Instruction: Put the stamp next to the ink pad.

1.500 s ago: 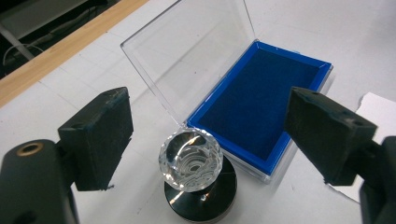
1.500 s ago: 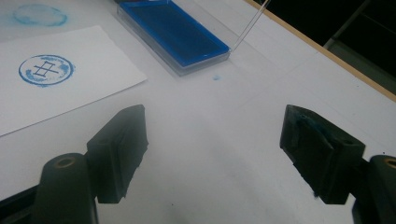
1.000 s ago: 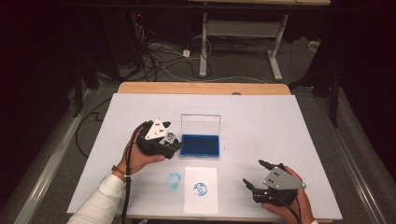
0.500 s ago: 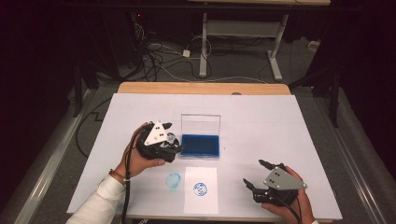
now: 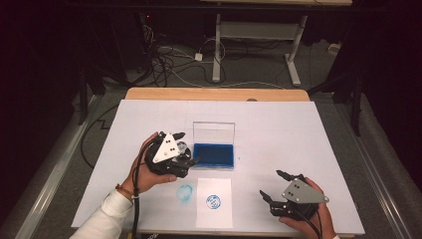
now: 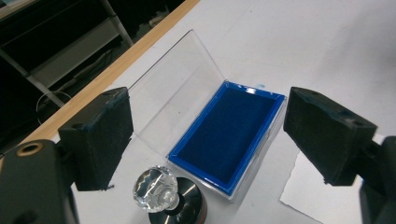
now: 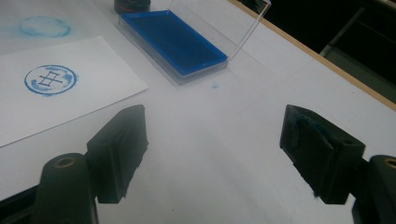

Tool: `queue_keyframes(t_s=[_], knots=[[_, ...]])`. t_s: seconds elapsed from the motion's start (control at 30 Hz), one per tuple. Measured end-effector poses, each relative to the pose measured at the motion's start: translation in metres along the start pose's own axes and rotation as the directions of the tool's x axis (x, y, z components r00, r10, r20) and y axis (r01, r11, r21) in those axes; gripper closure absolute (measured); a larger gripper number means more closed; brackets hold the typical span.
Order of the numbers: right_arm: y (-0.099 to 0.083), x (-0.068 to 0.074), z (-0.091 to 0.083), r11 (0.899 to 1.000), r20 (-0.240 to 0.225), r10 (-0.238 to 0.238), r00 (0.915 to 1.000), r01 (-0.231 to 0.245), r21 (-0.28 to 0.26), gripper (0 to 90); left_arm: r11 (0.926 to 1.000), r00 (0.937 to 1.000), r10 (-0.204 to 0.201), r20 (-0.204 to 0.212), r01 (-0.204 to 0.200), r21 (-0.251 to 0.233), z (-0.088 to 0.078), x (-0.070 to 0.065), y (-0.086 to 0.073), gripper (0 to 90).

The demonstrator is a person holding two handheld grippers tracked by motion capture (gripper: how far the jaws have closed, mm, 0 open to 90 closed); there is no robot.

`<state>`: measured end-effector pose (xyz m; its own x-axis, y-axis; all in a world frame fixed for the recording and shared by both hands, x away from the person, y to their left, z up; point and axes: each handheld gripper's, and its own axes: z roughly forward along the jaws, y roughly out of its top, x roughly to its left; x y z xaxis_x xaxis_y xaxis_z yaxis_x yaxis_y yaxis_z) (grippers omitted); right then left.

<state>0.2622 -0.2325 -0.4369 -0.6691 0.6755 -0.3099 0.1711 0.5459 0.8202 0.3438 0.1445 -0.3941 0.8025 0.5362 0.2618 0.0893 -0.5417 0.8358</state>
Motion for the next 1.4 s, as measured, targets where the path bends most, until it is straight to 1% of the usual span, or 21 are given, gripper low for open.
queue_keyframes(t_s=[0.13,0.3,0.43,0.5,0.8,0.97,1.27,1.33,1.37,1.4], knots=[[0.0,-0.001,-0.001,1.0,0.008,0.006,0.9999,-0.006,-0.009,23.5,0.9998,0.9999,0.016,0.0,-0.016,-0.006,-0.003,-0.004,0.001,15.4],[0.001,-0.001,-0.001,1.0,0.019,0.006,0.9998,-0.006,-0.011,23.6,0.9996,0.9996,0.027,0.004,-0.027,-0.011,-0.006,-0.008,0.002,15.4],[0.001,-0.003,-0.004,0.999,0.034,0.016,0.9993,-0.015,-0.031,23.7,0.9993,0.9994,0.035,0.001,-0.035,-0.013,-0.009,-0.011,0.002,15.4],[0.001,-0.003,-0.004,0.999,0.036,0.02,0.9991,-0.019,-0.032,23.8,0.9993,0.9995,0.033,0.001,-0.033,-0.017,-0.01,-0.012,0.002,15.4],[0.001,-0.003,-0.004,0.999,0.029,0.015,0.9995,-0.015,-0.028,23.7,0.9981,0.9984,0.056,-0.004,-0.056,-0.025,-0.016,-0.018,0.002,15.4],[0.001,-0.002,-0.003,1.0,0.029,0.015,0.9995,-0.014,-0.026,23.5,0.9978,0.9982,0.058,-0.016,-0.058,-0.032,-0.019,-0.022,0.0,15.4],[0.001,-0.002,-0.003,0.999,0.03,0.017,0.9994,-0.017,-0.028,23.2,0.9951,0.9964,0.08,-0.027,-0.081,-0.057,-0.029,-0.027,-0.004,15.4],[0.002,-0.002,-0.003,0.999,0.032,0.016,0.9994,-0.016,-0.028,23.2,0.9947,0.9965,0.079,-0.026,-0.081,-0.063,-0.031,-0.027,-0.005,15.4],[0.002,-0.002,-0.003,1.0,0.031,0.017,0.9994,-0.016,-0.027,23.2,0.9942,0.9962,0.084,-0.025,-0.085,-0.065,-0.032,-0.028,-0.006,15.4],[0.002,-0.001,-0.003,1.0,0.032,0.016,0.9994,-0.016,-0.026,23.2,0.993,0.9949,0.097,-0.028,-0.099,-0.065,-0.033,-0.028,-0.008,15.4]])
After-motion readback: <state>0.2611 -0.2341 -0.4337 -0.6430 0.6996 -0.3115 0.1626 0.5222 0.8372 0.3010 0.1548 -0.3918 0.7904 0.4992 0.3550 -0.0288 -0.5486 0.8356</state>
